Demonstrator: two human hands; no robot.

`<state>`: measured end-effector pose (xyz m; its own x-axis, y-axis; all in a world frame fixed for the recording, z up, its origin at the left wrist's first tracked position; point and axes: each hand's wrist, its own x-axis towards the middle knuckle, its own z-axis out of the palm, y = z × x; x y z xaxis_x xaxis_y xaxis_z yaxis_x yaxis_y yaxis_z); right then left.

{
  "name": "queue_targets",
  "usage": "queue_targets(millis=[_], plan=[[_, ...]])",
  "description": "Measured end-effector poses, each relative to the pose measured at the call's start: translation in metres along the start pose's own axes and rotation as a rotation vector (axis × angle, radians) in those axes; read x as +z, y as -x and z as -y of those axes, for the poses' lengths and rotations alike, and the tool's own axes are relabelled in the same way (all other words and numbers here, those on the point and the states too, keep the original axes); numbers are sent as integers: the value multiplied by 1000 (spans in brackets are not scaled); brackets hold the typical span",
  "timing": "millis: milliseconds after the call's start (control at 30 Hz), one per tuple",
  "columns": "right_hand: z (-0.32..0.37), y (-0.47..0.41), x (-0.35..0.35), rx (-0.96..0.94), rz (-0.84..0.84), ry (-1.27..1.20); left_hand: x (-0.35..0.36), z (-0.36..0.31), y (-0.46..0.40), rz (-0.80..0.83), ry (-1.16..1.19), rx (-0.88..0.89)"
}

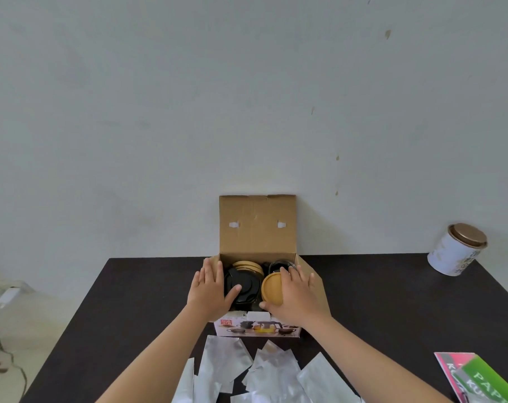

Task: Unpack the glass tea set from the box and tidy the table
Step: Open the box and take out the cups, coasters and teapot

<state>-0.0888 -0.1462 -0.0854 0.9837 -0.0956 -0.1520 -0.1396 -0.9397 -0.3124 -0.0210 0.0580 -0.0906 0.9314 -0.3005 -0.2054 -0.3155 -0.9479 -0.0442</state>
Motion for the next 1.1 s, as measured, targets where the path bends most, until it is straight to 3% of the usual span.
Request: queue_targets(millis=[167,433,600,867,1100], plan=[[7,-13,-12,-53,79,62,7,3,-3,-45,129,18],[18,-20,-27,17,196,142,9,4,-1,-79,129,27],[18,-15,-34,15,105,104,8,2,1,-83,117,11],[-3,-5,-54,127,-54,-215,-4,-14,9,-128,17,55],[-57,11,-50,303,-81,-225,-5,-82,25,-102,298,2]])
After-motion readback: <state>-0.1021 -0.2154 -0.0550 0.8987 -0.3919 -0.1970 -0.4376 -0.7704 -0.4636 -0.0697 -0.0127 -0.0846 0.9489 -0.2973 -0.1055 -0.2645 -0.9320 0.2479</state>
